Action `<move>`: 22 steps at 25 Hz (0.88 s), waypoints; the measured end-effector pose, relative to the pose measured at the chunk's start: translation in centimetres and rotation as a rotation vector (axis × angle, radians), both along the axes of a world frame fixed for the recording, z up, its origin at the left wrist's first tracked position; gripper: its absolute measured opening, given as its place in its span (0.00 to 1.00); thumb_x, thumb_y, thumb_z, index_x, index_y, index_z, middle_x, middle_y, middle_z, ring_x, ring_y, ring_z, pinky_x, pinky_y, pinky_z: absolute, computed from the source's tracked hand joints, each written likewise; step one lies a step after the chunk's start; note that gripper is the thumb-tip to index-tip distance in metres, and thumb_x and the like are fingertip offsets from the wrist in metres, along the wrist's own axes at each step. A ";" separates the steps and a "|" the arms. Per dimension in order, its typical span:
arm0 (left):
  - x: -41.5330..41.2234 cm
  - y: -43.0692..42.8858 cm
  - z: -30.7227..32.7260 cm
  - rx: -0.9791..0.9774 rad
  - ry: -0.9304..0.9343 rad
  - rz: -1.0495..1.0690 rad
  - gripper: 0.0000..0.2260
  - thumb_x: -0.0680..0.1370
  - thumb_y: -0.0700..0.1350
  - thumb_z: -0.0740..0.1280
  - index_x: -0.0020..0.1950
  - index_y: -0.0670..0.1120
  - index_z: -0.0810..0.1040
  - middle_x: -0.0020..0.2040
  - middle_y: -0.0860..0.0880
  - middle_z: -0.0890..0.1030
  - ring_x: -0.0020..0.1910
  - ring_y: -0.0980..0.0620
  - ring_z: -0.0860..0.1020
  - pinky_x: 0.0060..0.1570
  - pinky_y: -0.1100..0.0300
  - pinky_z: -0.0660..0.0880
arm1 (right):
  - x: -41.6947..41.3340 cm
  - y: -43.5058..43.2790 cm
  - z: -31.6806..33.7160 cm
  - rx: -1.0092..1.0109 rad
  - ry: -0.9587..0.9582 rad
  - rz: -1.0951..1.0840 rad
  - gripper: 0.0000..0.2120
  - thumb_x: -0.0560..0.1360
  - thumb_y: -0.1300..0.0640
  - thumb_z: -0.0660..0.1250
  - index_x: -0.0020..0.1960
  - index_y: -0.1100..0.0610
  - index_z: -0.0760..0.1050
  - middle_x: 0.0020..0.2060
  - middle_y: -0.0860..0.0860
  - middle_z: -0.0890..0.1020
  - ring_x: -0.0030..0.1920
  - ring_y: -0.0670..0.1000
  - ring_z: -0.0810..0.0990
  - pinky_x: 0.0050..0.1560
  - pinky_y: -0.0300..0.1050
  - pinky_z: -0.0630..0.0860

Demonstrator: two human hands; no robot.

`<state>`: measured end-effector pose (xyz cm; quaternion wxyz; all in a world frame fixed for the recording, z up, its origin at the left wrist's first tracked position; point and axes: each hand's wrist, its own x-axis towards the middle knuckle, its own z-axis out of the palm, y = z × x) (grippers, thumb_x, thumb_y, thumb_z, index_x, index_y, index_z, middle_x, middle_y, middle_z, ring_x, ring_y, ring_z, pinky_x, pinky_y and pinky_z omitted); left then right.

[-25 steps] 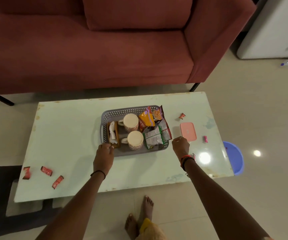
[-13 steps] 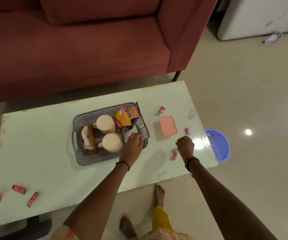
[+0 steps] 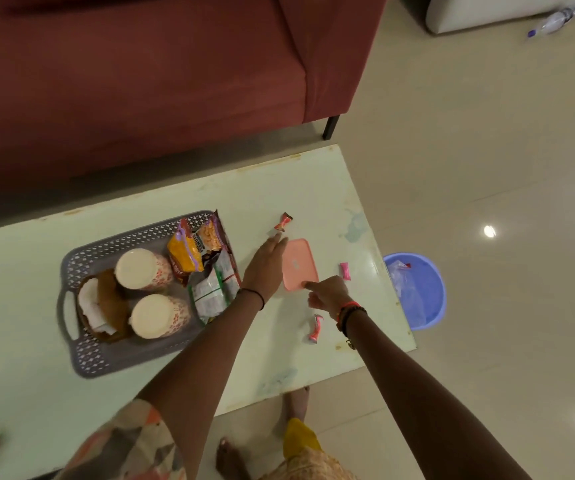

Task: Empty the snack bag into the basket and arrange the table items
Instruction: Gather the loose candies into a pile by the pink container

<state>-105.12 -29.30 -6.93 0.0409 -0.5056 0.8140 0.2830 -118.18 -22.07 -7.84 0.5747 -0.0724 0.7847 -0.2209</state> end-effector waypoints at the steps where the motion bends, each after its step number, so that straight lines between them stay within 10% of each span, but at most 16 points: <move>1: -0.4 -0.8 -0.4 0.007 -0.031 -0.004 0.23 0.80 0.35 0.54 0.76 0.42 0.56 0.76 0.43 0.59 0.76 0.47 0.60 0.73 0.57 0.59 | 0.1 -0.2 -0.3 -0.006 -0.008 -0.025 0.12 0.71 0.63 0.73 0.49 0.70 0.76 0.39 0.61 0.78 0.31 0.53 0.76 0.45 0.48 0.81; 6: -1.2 -2.3 -0.8 0.164 -0.158 0.031 0.21 0.81 0.45 0.57 0.73 0.43 0.61 0.66 0.39 0.71 0.65 0.40 0.71 0.61 0.48 0.70 | -0.5 -1.0 -0.4 -0.024 0.008 -0.087 0.11 0.71 0.69 0.70 0.35 0.62 0.70 0.32 0.57 0.76 0.29 0.52 0.75 0.43 0.48 0.80; 12: -1.0 -1.7 -0.2 0.284 -0.161 0.233 0.19 0.79 0.50 0.62 0.61 0.36 0.68 0.61 0.36 0.76 0.60 0.38 0.75 0.56 0.47 0.72 | -1.5 -2.1 -0.2 -0.131 0.270 -0.172 0.10 0.70 0.69 0.66 0.51 0.64 0.73 0.52 0.63 0.80 0.48 0.57 0.78 0.53 0.47 0.77; 22: -1.8 0.8 0.4 0.444 -0.075 0.403 0.27 0.78 0.44 0.63 0.73 0.44 0.56 0.63 0.35 0.75 0.61 0.36 0.75 0.58 0.46 0.73 | -1.2 -2.1 -0.4 -0.052 0.297 -0.061 0.11 0.66 0.66 0.74 0.41 0.62 0.72 0.52 0.64 0.80 0.53 0.61 0.80 0.55 0.51 0.77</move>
